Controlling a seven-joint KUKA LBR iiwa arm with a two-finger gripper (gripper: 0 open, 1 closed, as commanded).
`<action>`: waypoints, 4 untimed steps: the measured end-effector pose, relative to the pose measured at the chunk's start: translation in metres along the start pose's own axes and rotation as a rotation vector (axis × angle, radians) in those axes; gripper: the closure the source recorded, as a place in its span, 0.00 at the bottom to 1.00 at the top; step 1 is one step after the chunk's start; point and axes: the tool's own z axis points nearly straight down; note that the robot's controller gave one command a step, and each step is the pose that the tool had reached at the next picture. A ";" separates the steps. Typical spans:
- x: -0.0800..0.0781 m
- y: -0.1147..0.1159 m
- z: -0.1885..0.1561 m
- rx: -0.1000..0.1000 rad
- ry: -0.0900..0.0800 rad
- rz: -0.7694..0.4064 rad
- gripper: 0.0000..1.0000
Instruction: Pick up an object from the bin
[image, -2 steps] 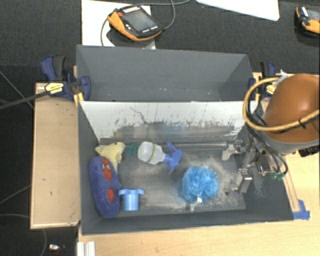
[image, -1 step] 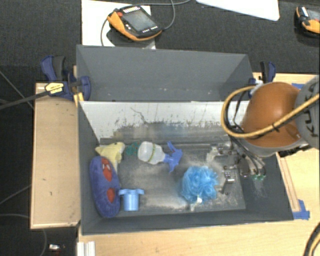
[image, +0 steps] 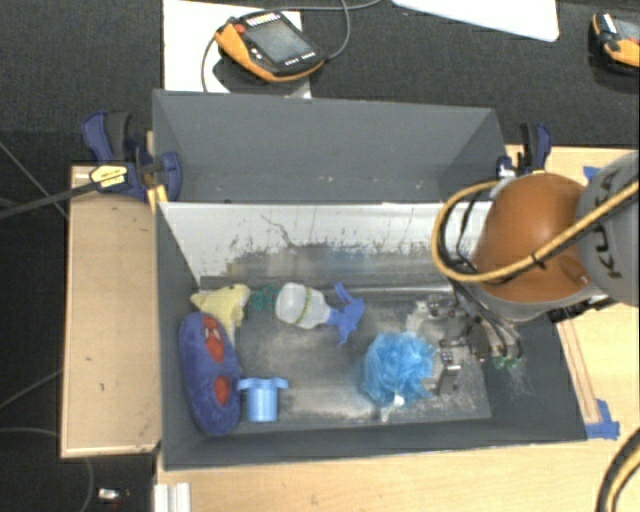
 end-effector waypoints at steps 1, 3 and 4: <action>0.001 0.037 -0.003 0.001 -0.010 -0.028 0.00; 0.015 0.064 -0.001 0.000 -0.009 0.035 0.00; 0.018 0.063 -0.004 0.000 -0.010 -0.006 0.00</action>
Offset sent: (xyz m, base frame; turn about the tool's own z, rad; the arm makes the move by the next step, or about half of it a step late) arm -0.0096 0.0431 0.0159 -0.0099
